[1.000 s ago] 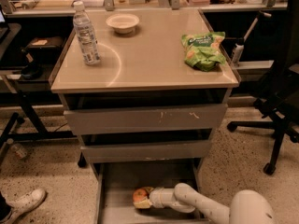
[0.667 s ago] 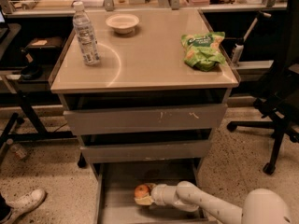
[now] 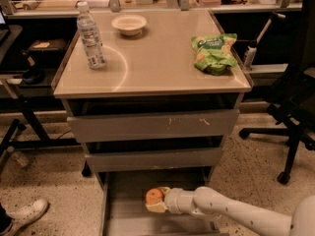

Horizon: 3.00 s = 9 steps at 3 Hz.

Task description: Pick orange from bottom drawer and place on counter

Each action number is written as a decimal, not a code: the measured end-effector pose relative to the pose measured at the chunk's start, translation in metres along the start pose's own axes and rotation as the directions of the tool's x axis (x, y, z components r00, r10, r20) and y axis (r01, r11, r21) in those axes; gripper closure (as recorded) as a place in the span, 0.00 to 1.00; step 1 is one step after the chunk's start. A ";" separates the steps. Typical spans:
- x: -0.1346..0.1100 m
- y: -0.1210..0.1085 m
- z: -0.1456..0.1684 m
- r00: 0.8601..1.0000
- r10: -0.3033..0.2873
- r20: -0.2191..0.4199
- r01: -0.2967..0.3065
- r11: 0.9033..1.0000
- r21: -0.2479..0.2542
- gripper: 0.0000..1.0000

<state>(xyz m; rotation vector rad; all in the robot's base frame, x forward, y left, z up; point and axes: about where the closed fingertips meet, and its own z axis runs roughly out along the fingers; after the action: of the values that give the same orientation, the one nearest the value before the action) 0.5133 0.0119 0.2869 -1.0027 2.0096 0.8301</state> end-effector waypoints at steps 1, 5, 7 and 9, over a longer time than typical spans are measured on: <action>-0.037 0.030 -0.041 0.997 -0.076 -0.027 0.077 0.997 0.011 1.00; -0.118 0.075 -0.127 0.989 -0.139 -0.046 0.143 0.985 0.092 1.00; -0.132 0.083 -0.135 0.987 -0.153 -0.043 0.156 0.985 0.079 1.00; -0.183 0.112 -0.171 0.974 -0.218 -0.057 0.222 0.972 0.081 1.00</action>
Offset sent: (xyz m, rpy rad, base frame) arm -0.0135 -0.0049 0.0425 -0.0342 -0.0370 0.0116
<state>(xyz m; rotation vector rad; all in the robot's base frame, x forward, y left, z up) 0.4422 -0.0002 0.5518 -1.1797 1.9139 0.5995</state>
